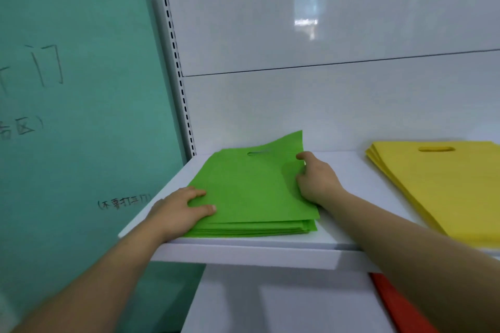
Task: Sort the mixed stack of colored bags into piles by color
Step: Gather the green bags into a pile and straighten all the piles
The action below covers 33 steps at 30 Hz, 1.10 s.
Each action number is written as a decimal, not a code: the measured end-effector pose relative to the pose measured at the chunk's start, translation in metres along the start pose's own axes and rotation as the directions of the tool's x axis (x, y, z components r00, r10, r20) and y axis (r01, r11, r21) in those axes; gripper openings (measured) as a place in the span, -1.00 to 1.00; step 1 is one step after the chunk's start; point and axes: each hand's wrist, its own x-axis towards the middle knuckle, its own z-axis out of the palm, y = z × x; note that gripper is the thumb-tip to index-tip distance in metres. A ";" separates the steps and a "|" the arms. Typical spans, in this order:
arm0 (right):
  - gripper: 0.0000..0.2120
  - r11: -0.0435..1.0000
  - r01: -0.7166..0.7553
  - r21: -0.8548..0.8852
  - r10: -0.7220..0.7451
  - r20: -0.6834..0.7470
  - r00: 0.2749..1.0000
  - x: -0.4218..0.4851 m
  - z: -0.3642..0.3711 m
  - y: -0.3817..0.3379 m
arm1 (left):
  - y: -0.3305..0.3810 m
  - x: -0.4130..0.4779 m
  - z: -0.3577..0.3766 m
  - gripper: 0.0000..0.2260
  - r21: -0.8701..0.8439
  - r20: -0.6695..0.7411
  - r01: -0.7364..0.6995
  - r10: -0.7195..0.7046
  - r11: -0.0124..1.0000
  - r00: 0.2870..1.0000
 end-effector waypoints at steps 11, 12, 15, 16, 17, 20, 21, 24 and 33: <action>-0.62 0.886 0.463 -0.013 -0.431 -0.394 0.812 -0.006 0.001 0.000 | -0.005 0.001 0.002 -0.32 0.004 -0.010 -0.022 0.022 1.000 1.000; -0.63 0.876 0.483 -0.014 -0.443 -0.420 0.792 -0.006 0.000 -0.002 | -0.005 0.002 0.002 -0.30 -0.036 -0.014 -0.019 0.019 0.999 1.000; -0.65 0.852 0.523 -0.002 -0.463 -0.470 0.751 -0.008 -0.006 -0.009 | -0.003 -0.001 -0.001 -0.35 -0.124 -0.063 -0.030 0.022 0.992 0.998; -0.65 0.848 0.530 0.010 -0.462 -0.476 0.748 -0.009 -0.008 -0.012 | -0.001 -0.004 -0.002 -0.37 -0.141 -0.094 -0.039 0.026 0.989 0.995; -0.65 0.848 0.529 0.026 -0.453 -0.482 0.750 -0.010 -0.010 -0.014 | 0.001 -0.005 -0.005 -0.39 -0.140 -0.130 -0.055 0.037 0.989 0.991; -0.65 0.864 0.494 0.095 -0.394 -0.483 0.782 -0.013 -0.019 -0.021 | 0.011 -0.012 -0.017 -0.48 -0.130 -0.231 -0.139 0.106 0.982 0.967; -0.66 0.874 0.469 0.129 -0.355 -0.490 0.796 -0.015 -0.024 -0.024 | 0.014 -0.013 -0.021 -0.50 -0.191 -0.256 -0.175 0.124 0.966 0.959; -0.62 0.908 0.350 0.230 -0.202 -0.491 0.847 -0.024 -0.039 -0.029 | 0.028 -0.019 -0.031 -0.57 -0.393 -0.288 -0.241 0.130 0.888 0.949; -0.57 0.963 0.093 0.252 0.049 -0.503 0.863 -0.079 -0.084 -0.007 | 0.067 -0.036 -0.012 -0.52 -0.600 -0.155 -0.243 0.187 0.763 0.970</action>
